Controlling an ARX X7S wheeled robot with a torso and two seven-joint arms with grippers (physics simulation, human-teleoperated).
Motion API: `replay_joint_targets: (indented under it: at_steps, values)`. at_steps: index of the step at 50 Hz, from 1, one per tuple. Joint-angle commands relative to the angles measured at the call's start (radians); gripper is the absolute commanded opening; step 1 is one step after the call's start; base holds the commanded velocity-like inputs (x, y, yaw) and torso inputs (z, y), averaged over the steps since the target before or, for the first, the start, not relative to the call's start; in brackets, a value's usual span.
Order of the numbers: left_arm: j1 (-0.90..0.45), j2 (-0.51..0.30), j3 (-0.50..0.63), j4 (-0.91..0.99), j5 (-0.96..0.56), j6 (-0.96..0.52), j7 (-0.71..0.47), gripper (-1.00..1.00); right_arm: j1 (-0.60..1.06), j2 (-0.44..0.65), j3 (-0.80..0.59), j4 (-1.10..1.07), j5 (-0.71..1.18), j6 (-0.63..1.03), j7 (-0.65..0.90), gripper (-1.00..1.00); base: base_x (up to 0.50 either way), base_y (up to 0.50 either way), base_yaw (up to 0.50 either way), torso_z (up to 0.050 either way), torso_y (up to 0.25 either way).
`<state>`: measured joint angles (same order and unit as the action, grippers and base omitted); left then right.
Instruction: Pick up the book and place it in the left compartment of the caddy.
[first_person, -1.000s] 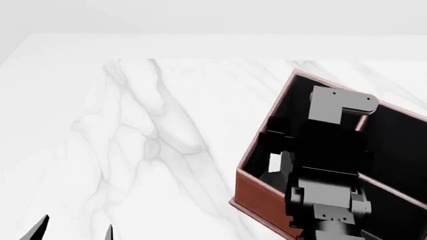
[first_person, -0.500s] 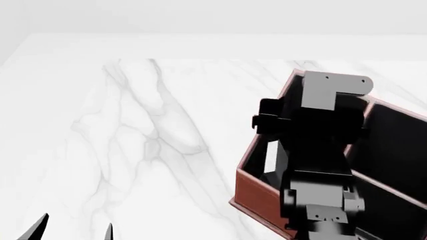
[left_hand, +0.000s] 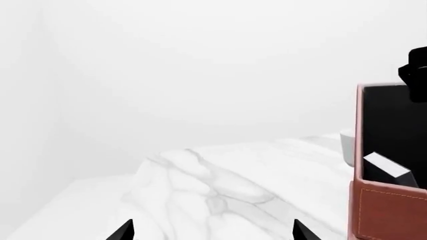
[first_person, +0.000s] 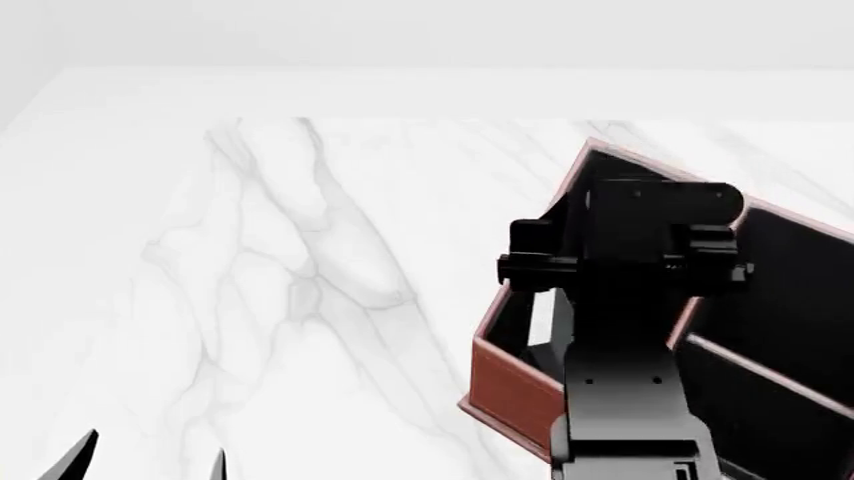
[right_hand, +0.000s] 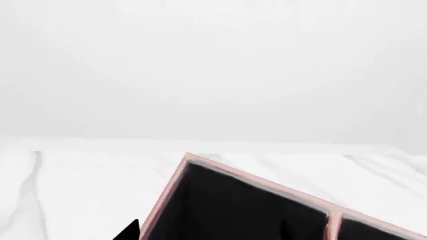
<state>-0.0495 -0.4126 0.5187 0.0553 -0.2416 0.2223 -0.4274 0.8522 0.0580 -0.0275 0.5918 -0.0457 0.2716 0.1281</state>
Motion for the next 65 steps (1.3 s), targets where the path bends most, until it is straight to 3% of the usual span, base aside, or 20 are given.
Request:
replay_joint_targets:
  at_steps: [1, 5, 20, 30, 33, 35, 36, 39, 43, 48, 50, 51, 55, 65]
  values:
    - [0.002, 0.019, 0.006, -0.079, 0.017, 0.071, 0.009, 1.00, -0.176, 0.013, -0.058, -0.284, -0.041, 0.001, 0.037, 1.00, 0.00, 0.00, 0.00, 0.000, 0.000]
    - [0.000, -0.009, -0.001, 0.027, -0.005, -0.019, -0.008, 1.00, -0.222, 0.013, -0.075, -0.338, -0.050, -0.020, 0.051, 1.00, 0.00, 0.00, 0.00, 0.000, 0.000]
    - [0.002, 0.004, 0.005, -0.023, 0.008, 0.031, -0.003, 1.00, -0.396, 0.034, -0.159, -0.523, -0.117, -0.160, 0.122, 1.00, 0.00, 0.00, 0.00, 0.000, 0.000]
    - [0.002, -0.013, 0.001, 0.037, -0.004, -0.016, -0.015, 1.00, -0.522, 0.063, -0.202, -0.672, -0.147, -0.207, 0.142, 1.00, 0.00, 0.00, 0.00, 0.000, 0.000]
    - [0.002, -0.012, 0.001, 0.035, -0.004, -0.013, -0.015, 1.00, -0.545, 0.068, -0.218, -0.695, -0.159, -0.228, 0.151, 1.00, 0.00, 0.00, 0.00, 0.000, 0.000]
    - [0.005, 0.010, 0.006, -0.050, 0.014, 0.064, -0.003, 1.00, -0.552, 0.070, -0.225, -0.700, -0.166, -0.236, 0.156, 1.00, 0.00, 0.00, 0.00, 0.000, 0.000]
    - [0.004, -0.009, 0.002, 0.019, -0.001, 0.005, -0.014, 1.00, -0.557, 0.072, -0.230, -0.703, -0.167, -0.251, 0.160, 1.00, 0.00, 0.00, 0.00, 0.000, 0.000]
    - [0.006, 0.006, 0.005, -0.034, 0.011, 0.054, -0.007, 1.00, -0.570, 0.075, -0.240, -0.712, -0.170, -0.268, 0.165, 1.00, 0.00, 0.00, 0.00, 0.000, 0.000]
    - [0.005, -0.015, 0.001, 0.040, -0.004, -0.007, -0.019, 1.00, -0.588, 0.081, -0.260, -0.720, -0.184, -0.299, 0.177, 1.00, 0.00, 0.00, 0.00, 0.000, 0.000]
    - [0.008, 0.008, 0.007, -0.044, 0.014, 0.068, -0.007, 1.00, -0.610, 0.089, -0.282, -0.724, -0.203, -0.333, 0.191, 1.00, 0.00, 0.00, 0.00, 0.000, 0.000]
    - [0.005, -0.013, 0.002, 0.031, -0.003, 0.004, -0.019, 1.00, -0.622, 0.093, -0.290, -0.730, -0.212, -0.347, 0.198, 1.00, 0.00, 0.00, 0.00, 0.000, 0.000]
    - [0.008, 0.005, 0.007, -0.035, 0.012, 0.063, -0.009, 1.00, -0.626, 0.095, -0.293, -0.731, -0.213, -0.352, 0.200, 1.00, 0.00, 0.00, 0.00, 0.000, 0.000]
    - [0.006, -0.017, 0.001, 0.042, -0.005, -0.002, -0.021, 1.00, -0.640, 0.101, -0.302, -0.740, -0.215, -0.372, 0.207, 1.00, 0.00, 0.00, 0.00, 0.000, 0.000]
    - [0.007, -0.001, 0.006, -0.021, 0.008, 0.058, -0.012, 1.00, -0.668, 0.113, -0.318, -0.803, -0.231, -0.387, 0.219, 1.00, 0.00, 0.00, 0.00, 0.000, 0.000]
